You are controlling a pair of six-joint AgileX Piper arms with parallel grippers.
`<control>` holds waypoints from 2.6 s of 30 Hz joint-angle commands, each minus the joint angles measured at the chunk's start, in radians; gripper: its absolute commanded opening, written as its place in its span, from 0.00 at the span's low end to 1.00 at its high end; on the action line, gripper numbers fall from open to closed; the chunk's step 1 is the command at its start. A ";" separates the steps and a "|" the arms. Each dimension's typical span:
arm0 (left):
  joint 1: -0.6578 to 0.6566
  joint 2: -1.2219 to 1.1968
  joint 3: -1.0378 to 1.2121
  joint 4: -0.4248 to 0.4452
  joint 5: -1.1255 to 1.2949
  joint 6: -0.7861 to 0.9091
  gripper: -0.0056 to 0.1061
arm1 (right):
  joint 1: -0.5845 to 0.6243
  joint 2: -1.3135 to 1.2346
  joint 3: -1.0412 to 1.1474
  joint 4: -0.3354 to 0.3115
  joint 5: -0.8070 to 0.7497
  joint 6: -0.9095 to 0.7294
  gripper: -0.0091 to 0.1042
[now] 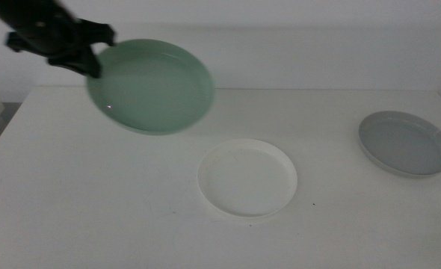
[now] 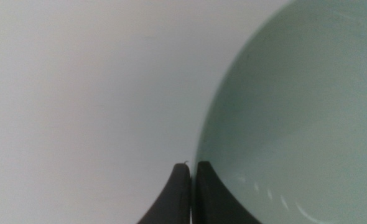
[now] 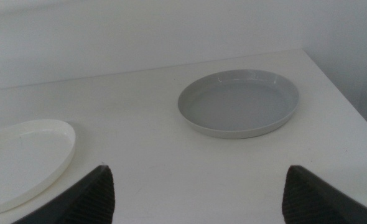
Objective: Stack the three bowls on top of each other.
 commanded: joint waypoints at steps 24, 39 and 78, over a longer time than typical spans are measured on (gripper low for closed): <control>-0.324 0.203 -0.001 0.004 -0.105 -0.084 0.03 | -0.008 -0.005 0.003 -0.005 -0.008 -0.002 0.89; -0.332 0.336 -0.001 -0.015 -0.205 -0.057 0.03 | -0.008 -0.005 0.003 -0.005 -0.008 -0.002 0.89; -0.313 0.226 -0.033 -0.046 -0.077 0.026 0.89 | -0.008 -0.005 0.003 -0.005 -0.008 -0.002 0.89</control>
